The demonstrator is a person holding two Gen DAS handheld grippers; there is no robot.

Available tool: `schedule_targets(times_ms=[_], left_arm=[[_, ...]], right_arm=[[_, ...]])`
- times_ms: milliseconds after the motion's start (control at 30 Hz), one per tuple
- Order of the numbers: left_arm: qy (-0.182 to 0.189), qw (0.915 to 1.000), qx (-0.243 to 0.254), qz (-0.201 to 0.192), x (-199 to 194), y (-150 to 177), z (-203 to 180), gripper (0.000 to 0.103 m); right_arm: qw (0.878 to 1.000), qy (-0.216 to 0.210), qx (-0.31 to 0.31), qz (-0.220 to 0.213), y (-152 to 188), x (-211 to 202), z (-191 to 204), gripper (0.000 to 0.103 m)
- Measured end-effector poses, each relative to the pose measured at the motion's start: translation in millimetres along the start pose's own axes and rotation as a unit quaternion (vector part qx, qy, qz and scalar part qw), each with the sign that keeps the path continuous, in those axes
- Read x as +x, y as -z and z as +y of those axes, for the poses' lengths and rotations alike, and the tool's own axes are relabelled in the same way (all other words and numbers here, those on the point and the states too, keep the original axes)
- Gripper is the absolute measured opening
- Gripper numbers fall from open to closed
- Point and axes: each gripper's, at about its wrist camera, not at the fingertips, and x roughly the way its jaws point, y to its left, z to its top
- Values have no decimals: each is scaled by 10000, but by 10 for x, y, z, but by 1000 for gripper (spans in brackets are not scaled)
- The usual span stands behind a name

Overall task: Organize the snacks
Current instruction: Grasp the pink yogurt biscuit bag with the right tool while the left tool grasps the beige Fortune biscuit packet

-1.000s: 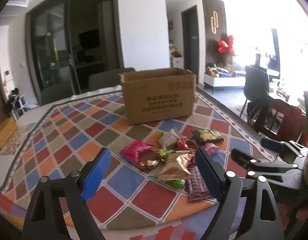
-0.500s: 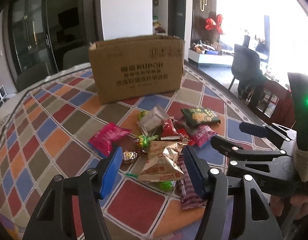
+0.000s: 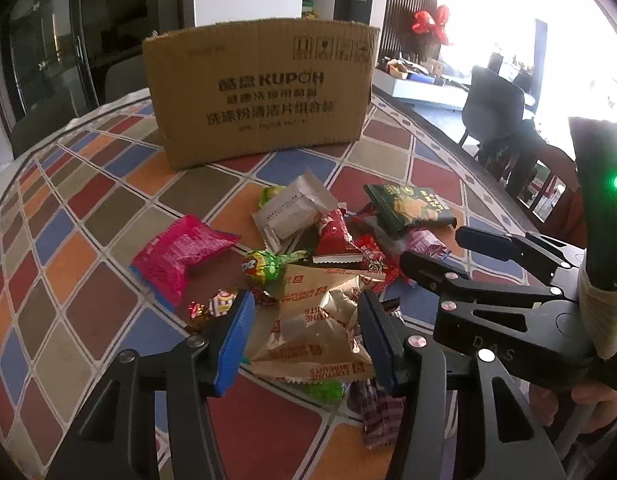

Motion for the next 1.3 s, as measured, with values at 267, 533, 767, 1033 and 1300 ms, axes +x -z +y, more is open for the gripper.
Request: schedule_targets(times_ms=[267, 533, 767, 1033, 1300], left_arm=[[148, 9998, -49, 130, 136, -31, 2, 53], [307, 9988, -219, 301, 212, -19, 50, 47], [338, 9987, -274, 260, 193, -21, 60, 43], [288, 9992, -273, 34, 32, -57, 54, 42], [173, 9990, -284, -303, -209, -112, 76, 42]], right_arm=[[10000, 16, -43, 26, -66, 143, 16, 64], [9998, 69, -138, 160, -91, 274, 56, 62], [9997, 123, -179, 135, -81, 262, 78, 48], [9997, -95, -94, 184, -23, 155, 92, 45], [9996, -277, -27, 19, 9, -116, 176, 45]])
